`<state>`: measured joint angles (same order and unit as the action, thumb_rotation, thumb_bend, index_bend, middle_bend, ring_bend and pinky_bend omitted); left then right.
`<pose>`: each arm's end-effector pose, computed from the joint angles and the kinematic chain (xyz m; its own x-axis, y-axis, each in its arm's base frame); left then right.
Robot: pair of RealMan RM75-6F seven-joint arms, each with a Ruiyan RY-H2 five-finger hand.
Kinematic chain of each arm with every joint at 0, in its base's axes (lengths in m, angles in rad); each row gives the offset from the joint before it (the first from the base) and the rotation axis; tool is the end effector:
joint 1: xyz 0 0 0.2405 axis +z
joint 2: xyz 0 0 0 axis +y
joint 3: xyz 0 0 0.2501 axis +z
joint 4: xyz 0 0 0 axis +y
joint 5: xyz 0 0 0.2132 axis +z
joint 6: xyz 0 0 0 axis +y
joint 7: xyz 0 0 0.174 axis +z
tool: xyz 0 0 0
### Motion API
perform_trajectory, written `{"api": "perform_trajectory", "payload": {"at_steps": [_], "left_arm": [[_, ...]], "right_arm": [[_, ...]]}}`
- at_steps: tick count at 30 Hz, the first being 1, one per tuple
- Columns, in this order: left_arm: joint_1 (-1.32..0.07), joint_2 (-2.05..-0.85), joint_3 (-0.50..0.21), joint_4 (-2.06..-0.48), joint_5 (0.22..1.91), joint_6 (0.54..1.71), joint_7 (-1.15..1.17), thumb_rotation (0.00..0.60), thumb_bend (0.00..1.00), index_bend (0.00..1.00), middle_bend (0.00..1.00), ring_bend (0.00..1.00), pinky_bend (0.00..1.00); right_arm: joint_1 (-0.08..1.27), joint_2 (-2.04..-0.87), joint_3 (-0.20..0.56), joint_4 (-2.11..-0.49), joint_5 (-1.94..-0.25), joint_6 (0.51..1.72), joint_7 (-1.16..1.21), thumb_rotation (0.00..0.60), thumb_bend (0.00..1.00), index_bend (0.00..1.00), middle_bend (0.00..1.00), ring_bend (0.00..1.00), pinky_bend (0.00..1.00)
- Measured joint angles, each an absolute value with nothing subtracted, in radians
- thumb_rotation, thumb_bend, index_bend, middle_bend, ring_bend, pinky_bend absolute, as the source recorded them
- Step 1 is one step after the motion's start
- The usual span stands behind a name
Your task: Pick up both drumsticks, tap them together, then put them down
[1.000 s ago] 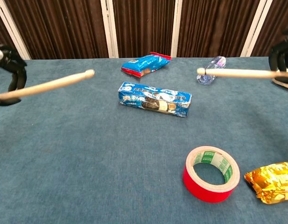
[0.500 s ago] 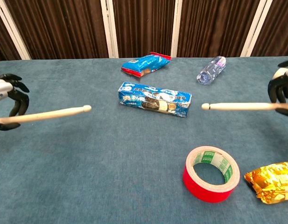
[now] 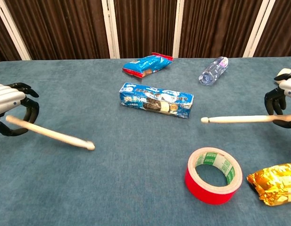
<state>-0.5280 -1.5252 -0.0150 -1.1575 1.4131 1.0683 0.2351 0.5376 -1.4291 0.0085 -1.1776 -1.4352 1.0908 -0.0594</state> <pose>-0.2701 0.3364 -0.0015 0.6936 0.1608 0.7022 0.7049 -0.3525 -0.6156 -0.2770 -0.3458 0.0352 0.6200 -0.1633 0.7674 -0.7677 -0.3280 0.5504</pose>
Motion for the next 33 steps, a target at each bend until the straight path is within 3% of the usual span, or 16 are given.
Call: {"api": "perform_trajectory", "payload": {"at_steps": [3, 7, 11, 15, 19, 25, 33], "left_arm": [[-0.529, -1.518, -0.021, -1.182, 1.395, 1.057, 0.268, 0.6, 0.47, 0.46, 0.48, 0.13, 0.03], [-0.525, -1.506, -0.029, -1.217, 1.372, 1.051, 0.286, 0.6, 0.47, 0.43, 0.47, 0.13, 0.03], [-0.518, -1.49, -0.03, -1.247, 1.365, 1.054, 0.299, 0.6, 0.47, 0.37, 0.44, 0.13, 0.03], [-0.51, -1.474, -0.033, -1.282, 1.365, 1.074, 0.302, 0.6, 0.46, 0.32, 0.38, 0.08, 0.03], [-0.495, -1.445, -0.044, -1.358, 1.373, 1.123, 0.293, 0.6, 0.41, 0.29, 0.24, 0.0, 0.02], [-0.439, -1.354, -0.052, -1.586, 1.381, 1.237, 0.301, 0.6, 0.38, 0.26, 0.16, 0.0, 0.02], [-0.235, -1.239, -0.022, -1.883, 1.385, 1.569, 0.461, 0.6, 0.38, 0.26, 0.12, 0.0, 0.02]], "right_arm": [[0.54, -1.421, 0.025, -1.208, -1.399, 1.067, -0.094, 0.6, 0.46, 0.53, 0.45, 0.39, 0.04], [0.543, -1.4, 0.039, -1.253, -1.351, 1.024, -0.134, 0.6, 0.45, 0.37, 0.37, 0.33, 0.04], [0.546, -1.372, 0.048, -1.305, -1.289, 0.97, -0.175, 0.6, 0.38, 0.19, 0.28, 0.28, 0.04], [0.548, -1.344, 0.061, -1.355, -1.23, 0.943, -0.223, 0.6, 0.36, 0.11, 0.17, 0.22, 0.04], [0.545, -1.312, 0.086, -1.416, -1.192, 0.949, -0.228, 0.6, 0.36, 0.08, 0.1, 0.17, 0.04], [0.511, -1.226, 0.119, -1.583, -1.214, 1.025, -0.16, 0.6, 0.36, 0.06, 0.06, 0.09, 0.04], [0.363, -1.094, 0.082, -1.802, -1.34, 1.258, -0.135, 0.6, 0.36, 0.06, 0.02, 0.03, 0.04]]}}
